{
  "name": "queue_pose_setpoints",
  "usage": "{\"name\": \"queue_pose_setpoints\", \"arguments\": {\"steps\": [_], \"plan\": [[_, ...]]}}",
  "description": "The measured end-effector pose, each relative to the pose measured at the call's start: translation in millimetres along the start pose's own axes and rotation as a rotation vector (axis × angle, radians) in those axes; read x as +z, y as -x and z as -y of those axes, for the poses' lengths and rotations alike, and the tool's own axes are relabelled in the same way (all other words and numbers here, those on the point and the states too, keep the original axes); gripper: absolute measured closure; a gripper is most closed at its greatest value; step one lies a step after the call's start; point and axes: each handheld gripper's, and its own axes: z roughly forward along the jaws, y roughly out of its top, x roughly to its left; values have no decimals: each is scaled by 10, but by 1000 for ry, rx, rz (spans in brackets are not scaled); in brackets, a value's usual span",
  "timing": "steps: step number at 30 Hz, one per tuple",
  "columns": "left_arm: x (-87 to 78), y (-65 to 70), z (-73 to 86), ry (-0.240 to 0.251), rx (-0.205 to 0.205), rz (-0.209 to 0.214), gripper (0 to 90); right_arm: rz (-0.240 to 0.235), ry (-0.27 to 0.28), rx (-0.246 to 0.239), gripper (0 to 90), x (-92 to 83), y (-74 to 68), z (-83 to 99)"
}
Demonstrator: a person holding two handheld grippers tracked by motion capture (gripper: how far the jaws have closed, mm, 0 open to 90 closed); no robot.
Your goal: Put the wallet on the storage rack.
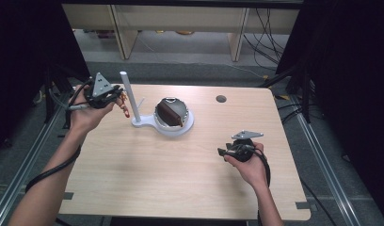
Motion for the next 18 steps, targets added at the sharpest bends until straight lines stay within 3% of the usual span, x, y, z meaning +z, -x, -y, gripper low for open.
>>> {"name": "queue_pose_setpoints", "arguments": {"steps": [13,18], "plan": [[18,24,49,-12,-5,11,797,5,-6,22,545,-3,-24,4],[29,50,86,-17,-13,14,796,10,6,-20,544,7,7,6]]}}
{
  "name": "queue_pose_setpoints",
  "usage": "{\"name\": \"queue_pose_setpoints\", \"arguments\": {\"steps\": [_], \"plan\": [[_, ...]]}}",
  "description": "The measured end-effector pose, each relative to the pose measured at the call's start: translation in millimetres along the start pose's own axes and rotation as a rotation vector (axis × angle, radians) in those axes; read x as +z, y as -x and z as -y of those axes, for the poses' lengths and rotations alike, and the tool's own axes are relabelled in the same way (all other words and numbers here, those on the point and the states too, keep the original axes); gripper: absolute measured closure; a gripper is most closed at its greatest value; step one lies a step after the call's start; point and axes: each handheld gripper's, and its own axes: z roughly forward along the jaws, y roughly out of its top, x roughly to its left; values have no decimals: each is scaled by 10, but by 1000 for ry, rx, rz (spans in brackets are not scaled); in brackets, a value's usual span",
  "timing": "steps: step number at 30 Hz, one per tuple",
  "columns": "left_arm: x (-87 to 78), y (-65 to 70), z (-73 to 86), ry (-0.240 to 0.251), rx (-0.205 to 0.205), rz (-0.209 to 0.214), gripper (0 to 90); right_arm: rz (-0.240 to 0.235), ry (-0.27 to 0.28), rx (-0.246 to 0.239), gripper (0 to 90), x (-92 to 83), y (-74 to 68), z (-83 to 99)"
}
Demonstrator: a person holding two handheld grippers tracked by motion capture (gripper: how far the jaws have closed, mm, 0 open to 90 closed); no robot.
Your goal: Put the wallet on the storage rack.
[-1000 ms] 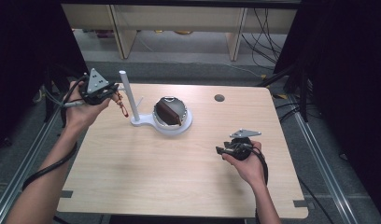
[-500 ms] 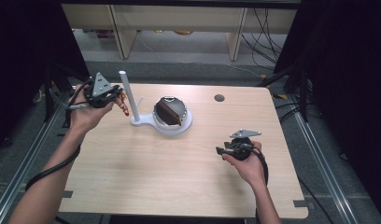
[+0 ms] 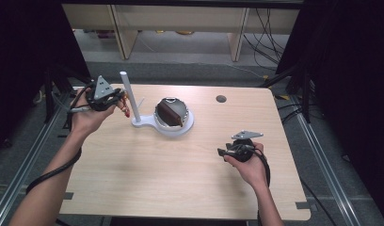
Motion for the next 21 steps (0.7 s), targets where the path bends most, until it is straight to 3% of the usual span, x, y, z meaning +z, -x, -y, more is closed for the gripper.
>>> {"name": "queue_pose_setpoints", "arguments": {"steps": [2,4,13,17,21], "plan": [[6,2,12,-2,3,1,796,-7,-6,20,544,-4,-11,-5],[14,8,20,1,-4,3,796,-6,0,3,543,-2,1,0],[76,57,51,-3,-19,11,795,-6,2,7,543,-1,2,5],[99,83,72,-7,-20,19,792,-13,-9,42,543,-14,-20,3],[122,104,96,-13,-21,26,784,-12,-13,33,542,-14,-14,0]]}}
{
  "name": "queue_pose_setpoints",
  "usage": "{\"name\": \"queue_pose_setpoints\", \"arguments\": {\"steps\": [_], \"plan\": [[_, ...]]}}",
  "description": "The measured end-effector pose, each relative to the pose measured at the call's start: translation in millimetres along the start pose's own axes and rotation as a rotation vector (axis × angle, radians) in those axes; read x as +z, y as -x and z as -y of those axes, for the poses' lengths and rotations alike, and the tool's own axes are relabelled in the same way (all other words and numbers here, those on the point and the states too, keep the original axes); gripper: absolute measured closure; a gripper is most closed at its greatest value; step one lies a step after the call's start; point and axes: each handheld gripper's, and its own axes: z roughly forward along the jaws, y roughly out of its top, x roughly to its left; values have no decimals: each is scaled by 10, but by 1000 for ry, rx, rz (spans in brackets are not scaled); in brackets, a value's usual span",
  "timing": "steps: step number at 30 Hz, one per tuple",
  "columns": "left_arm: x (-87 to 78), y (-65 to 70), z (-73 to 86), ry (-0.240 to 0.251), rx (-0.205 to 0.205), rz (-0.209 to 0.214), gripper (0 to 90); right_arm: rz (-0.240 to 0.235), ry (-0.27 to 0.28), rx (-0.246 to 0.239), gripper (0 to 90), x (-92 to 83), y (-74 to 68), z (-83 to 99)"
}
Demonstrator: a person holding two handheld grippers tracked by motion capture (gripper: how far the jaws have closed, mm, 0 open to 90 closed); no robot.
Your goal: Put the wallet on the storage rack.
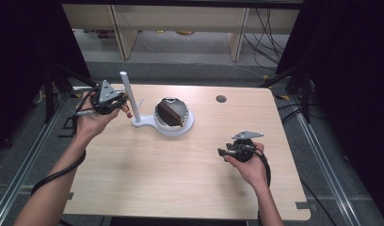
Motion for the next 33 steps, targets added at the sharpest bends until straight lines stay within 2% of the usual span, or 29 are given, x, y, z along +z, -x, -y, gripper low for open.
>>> {"name": "queue_pose_setpoints", "arguments": {"steps": [2,4,5,6,14,16,18,19,21,23,24,31,33], "plan": [[9,13,16,-2,-8,3,772,2,5,-22,542,11,15,4],[14,21,35,-12,-18,10,742,5,5,-18,540,13,11,4],[19,30,49,-2,-23,6,732,10,6,-22,540,11,11,6],[17,36,60,-1,-20,4,722,6,-1,-5,540,5,0,3],[-69,85,146,13,-54,9,659,4,16,-29,538,14,18,3],[-96,95,180,21,-63,9,639,-2,1,2,537,1,-2,-1],[-140,104,222,28,-75,4,615,0,3,6,536,0,-3,1],[-166,108,245,32,-83,1,600,-2,4,24,535,1,-20,4],[-218,119,299,40,-97,0,576,-14,10,25,533,6,-16,4],[-269,133,362,48,-116,-8,525,11,18,-17,532,-3,16,6],[-296,143,396,52,-123,-17,503,9,12,-5,531,-13,10,0],[-481,239,678,62,-173,-50,406,-2,23,-2,529,-1,23,11],[-523,277,776,68,-200,-59,386,-2,24,1,528,1,26,14]]}}
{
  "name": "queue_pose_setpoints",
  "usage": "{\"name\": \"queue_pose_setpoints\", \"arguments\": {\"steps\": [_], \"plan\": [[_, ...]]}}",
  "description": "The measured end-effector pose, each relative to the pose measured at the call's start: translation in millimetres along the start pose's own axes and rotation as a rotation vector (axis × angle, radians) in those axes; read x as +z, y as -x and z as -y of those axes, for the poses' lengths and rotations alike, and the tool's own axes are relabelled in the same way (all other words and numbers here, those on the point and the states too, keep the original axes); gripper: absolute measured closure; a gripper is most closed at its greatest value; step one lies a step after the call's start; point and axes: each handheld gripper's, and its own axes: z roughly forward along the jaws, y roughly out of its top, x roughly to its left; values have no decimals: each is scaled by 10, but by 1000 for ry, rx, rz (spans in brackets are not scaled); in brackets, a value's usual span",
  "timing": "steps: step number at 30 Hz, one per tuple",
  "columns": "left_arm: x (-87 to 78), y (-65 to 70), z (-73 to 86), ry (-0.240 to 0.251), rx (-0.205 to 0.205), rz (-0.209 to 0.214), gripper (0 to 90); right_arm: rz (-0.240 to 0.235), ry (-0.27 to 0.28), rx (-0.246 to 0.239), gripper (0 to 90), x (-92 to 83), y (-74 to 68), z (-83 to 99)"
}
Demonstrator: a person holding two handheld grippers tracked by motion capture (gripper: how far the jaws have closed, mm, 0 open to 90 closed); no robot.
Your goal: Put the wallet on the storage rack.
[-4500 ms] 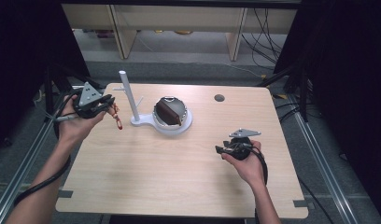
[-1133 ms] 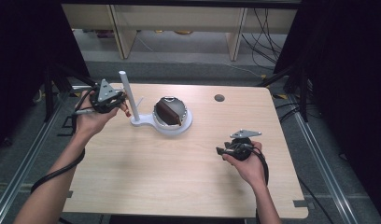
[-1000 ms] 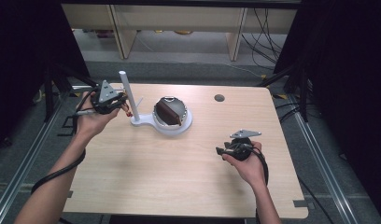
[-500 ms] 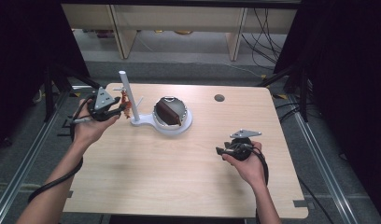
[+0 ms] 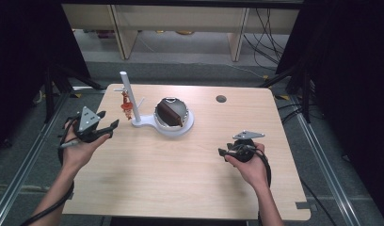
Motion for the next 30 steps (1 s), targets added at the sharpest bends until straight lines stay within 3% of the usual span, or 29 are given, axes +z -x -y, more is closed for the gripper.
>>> {"name": "queue_pose_setpoints", "arguments": {"steps": [3,10,11,15,16,17,20,21,24,25,30], "plan": [[-86,24,151,-8,-31,-15,361,0,-7,13,527,3,1,6],[-235,152,622,-27,-105,-17,352,6,3,-9,521,8,21,24],[-237,162,671,-22,-117,-15,352,0,-8,12,520,1,14,23],[-262,203,874,-34,-151,-12,350,15,-14,4,513,15,7,37],[-267,213,913,-35,-160,-9,349,-3,-14,8,512,28,8,41],[-274,227,949,-31,-172,-13,349,10,-12,-16,510,38,19,46],[-294,269,1025,-14,-210,-15,343,8,-15,3,506,29,1,51],[-302,278,1044,-9,-212,-14,341,-9,-20,10,506,31,2,53],[-321,310,1094,-6,-217,-15,335,-1,-1,-2,505,44,22,72],[-326,317,1104,-6,-217,-20,333,-6,-12,22,505,33,14,75],[-343,310,1115,12,-217,-22,326,16,-10,21,504,27,26,103]]}}
